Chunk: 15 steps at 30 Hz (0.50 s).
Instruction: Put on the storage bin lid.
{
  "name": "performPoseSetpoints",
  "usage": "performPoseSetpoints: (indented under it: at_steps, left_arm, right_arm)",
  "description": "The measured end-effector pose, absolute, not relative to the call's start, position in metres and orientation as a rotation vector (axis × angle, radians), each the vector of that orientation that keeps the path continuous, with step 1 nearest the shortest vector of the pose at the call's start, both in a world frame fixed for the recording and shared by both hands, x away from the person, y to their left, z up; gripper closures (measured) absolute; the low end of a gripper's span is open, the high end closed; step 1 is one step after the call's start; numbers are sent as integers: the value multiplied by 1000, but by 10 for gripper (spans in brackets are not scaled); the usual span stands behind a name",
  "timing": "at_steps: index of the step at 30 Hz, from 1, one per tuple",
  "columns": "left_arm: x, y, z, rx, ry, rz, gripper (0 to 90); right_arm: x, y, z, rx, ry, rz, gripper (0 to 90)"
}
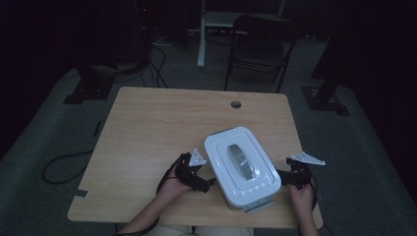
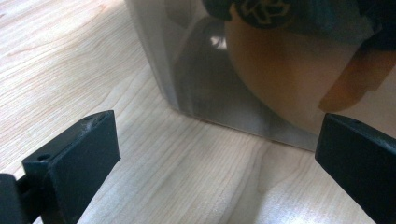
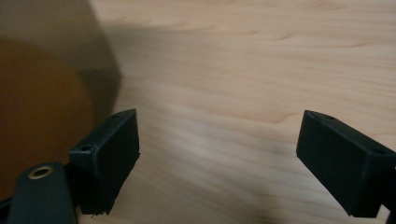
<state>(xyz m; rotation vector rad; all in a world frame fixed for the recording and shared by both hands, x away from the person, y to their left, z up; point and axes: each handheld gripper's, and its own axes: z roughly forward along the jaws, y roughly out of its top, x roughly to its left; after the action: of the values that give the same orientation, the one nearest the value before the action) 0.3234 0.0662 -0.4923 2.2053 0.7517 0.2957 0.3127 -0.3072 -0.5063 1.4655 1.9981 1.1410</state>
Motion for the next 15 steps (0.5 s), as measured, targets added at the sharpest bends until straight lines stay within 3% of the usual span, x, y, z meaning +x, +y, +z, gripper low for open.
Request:
performPoseSetpoints:
  at_steps: [15]
  left_arm:
    - [328, 77, -486, 2226, 769, 351, 4]
  right_arm:
    - [312, -277, -513, 1408, 2093, 1264, 188]
